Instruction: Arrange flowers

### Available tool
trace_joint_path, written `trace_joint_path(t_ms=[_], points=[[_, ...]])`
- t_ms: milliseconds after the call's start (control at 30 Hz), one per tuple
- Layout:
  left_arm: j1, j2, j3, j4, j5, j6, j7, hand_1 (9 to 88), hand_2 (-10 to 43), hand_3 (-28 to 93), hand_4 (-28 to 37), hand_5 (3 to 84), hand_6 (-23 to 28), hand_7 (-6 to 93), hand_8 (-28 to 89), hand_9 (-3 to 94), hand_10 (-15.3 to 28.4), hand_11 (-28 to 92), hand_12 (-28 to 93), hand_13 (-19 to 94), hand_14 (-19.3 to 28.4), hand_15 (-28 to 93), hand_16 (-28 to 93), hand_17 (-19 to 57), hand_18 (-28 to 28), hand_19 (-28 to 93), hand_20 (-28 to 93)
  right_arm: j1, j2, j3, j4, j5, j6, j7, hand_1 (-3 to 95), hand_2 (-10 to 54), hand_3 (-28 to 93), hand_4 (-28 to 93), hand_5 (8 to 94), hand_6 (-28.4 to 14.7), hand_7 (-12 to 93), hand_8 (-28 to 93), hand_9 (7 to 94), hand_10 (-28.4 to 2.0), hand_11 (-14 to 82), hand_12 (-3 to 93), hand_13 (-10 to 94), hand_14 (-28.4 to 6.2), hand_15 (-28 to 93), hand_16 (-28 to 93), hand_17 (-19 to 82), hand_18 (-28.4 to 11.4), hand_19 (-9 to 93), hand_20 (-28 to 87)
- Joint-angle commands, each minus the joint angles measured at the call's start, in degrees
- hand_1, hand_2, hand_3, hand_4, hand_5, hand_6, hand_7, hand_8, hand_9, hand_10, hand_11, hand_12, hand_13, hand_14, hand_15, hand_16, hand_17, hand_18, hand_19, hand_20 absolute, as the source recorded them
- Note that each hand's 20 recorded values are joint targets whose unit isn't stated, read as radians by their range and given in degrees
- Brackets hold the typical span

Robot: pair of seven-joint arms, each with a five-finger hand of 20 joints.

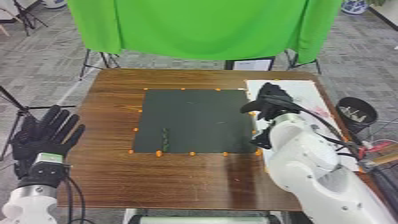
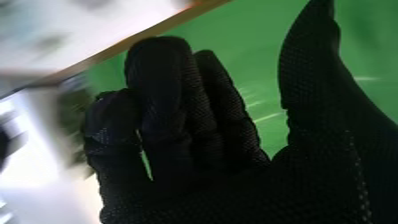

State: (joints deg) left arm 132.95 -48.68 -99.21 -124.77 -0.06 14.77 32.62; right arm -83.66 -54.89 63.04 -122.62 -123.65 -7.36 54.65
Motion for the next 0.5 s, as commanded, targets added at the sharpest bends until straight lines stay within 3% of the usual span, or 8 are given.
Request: trace_joint_path(t_ms=[33, 333, 500], points=[[1.17, -0.18, -0.79, -1.08, 1.49, -1.20, 0.19, 26.1, 15.0, 73, -28.3, 47.6, 9.5, 13.4, -7, 40.2, 15.8, 20, 13, 28, 16.8, 38, -7, -6.9, 16.4, 39, 13, -13.04, 9.79, 16.69, 0.28, 1.78, -1.20, 4.91, 38.0, -9.5, 76, -28, 52.6, -11.9, 14, -7, 59.6, -21.8, 16.4, 19.2, 65, -15.7, 57, 30, 43, -27.4, 93, 37], [1.97, -0.70, -0.65, -1.50, 1.35, -1.13, 0.52, 26.2, 15.0, 73, -28.3, 47.7, 9.6, 13.5, -7, 40.3, 15.8, 20, 14, 28, 16.7, 38, -7, -6.9, 16.4, 39, 13, -17.10, 8.07, 24.17, 5.08, 7.35, -3.16, 9.94, 40.2, -9.5, 76, -28, 52.3, -11.5, 13, -7, 53.5, -20.3, 12.1, 16.1, 63, -15.2, 56, 26, 41, -27.0, 93, 34], [1.63, -1.12, 0.41, -1.35, -0.09, -1.28, 0.62, 25.7, 14.5, 73, -28.2, 47.6, 9.6, 13.5, -7, 40.3, 15.9, 20, 14, 28, 16.7, 38, -7, -7.0, 16.4, 39, 13, -17.20, 6.91, 24.98, 6.21, 10.24, -4.43, 10.80, 41.1, -9.5, 73, -28, 52.7, -11.7, 12, -7, 52.8, -20.3, 11.2, 15.5, 64, -15.2, 55, 26, 41, -27.2, 93, 34]])
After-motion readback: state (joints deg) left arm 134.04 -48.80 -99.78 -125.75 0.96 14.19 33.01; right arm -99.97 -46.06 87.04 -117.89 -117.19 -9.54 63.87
